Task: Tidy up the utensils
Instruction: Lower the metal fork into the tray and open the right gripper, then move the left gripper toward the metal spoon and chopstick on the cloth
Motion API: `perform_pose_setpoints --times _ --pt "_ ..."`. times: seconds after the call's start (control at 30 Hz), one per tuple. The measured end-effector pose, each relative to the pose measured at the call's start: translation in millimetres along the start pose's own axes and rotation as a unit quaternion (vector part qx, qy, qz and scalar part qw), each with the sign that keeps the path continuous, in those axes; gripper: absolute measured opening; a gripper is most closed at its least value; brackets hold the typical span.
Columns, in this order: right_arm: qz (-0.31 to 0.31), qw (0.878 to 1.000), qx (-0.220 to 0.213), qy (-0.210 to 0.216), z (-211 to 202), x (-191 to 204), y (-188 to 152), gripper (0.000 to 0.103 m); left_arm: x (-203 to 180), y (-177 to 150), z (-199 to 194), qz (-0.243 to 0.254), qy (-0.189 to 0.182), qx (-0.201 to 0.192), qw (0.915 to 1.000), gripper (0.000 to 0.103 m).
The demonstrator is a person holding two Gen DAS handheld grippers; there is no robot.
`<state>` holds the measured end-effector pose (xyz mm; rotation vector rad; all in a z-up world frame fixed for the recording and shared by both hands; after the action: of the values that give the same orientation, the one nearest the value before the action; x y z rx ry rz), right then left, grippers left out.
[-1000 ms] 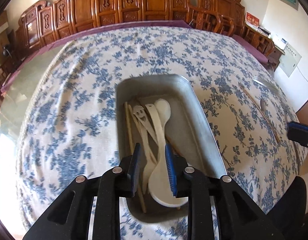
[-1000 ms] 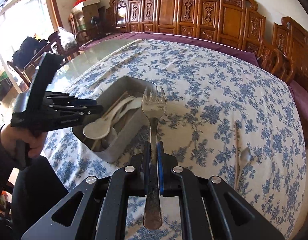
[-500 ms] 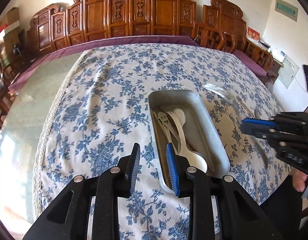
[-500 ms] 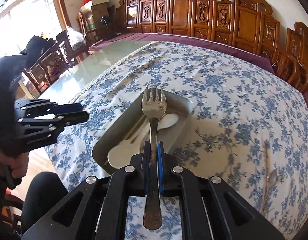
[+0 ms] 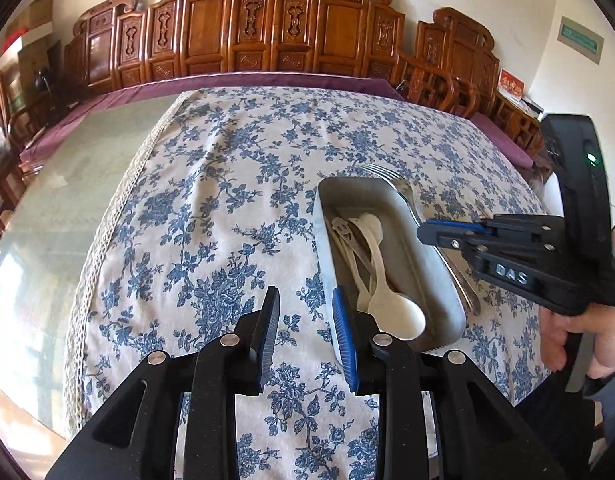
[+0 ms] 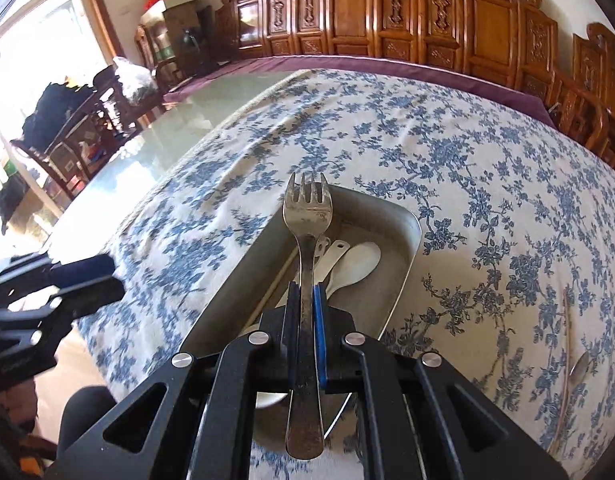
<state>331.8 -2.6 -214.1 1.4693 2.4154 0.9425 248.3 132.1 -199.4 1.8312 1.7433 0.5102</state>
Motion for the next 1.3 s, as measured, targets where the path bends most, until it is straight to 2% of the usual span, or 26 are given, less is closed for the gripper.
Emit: perform_pose_setpoints --times 0.23,0.5,0.83,0.87,0.93,1.07,1.13,1.3 --pt "0.035 0.999 0.026 -0.011 34 -9 -8 0.009 0 -5 5 0.002 -0.001 0.006 1.0000 0.025" --pt "0.034 0.998 0.042 -0.018 49 -9 -20 0.009 -3 -7 7 0.008 -0.001 0.008 0.9999 0.025" --pt "0.017 1.000 0.001 -0.005 9 -18 -18 0.010 -22 -7 4 0.027 0.000 0.003 0.9996 0.026" --pt "0.014 1.000 -0.006 -0.006 1 -22 -21 0.010 -25 -7 3 0.028 -0.001 0.001 0.9996 0.027" --pt "0.006 1.000 -0.015 -0.012 -15 -33 -27 0.010 -31 -6 3 0.028 -0.006 -0.002 0.9996 0.040" --pt "-0.018 0.999 -0.026 -0.042 -44 -61 -44 0.010 -53 -4 11 0.035 -0.009 0.005 0.9993 0.048" --pt "-0.020 0.998 -0.030 -0.059 -58 -82 -55 0.010 -66 -4 16 0.044 -0.011 0.007 0.9989 0.058" --pt "-0.003 0.994 -0.033 -0.100 -85 -144 -81 0.011 -108 0 31 0.063 -0.023 0.010 0.9977 0.068"
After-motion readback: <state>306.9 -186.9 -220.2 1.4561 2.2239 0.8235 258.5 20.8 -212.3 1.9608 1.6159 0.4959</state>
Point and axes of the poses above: each gripper's, at about its wrist camera, not at the fingertips, and z roughly the way its jaws point, x to its left, y to its top, the point moved 5 cm from there along z, roughly the way its jaws point, and after that the axes turned 1 degree about -x, right-handed, at the moved point
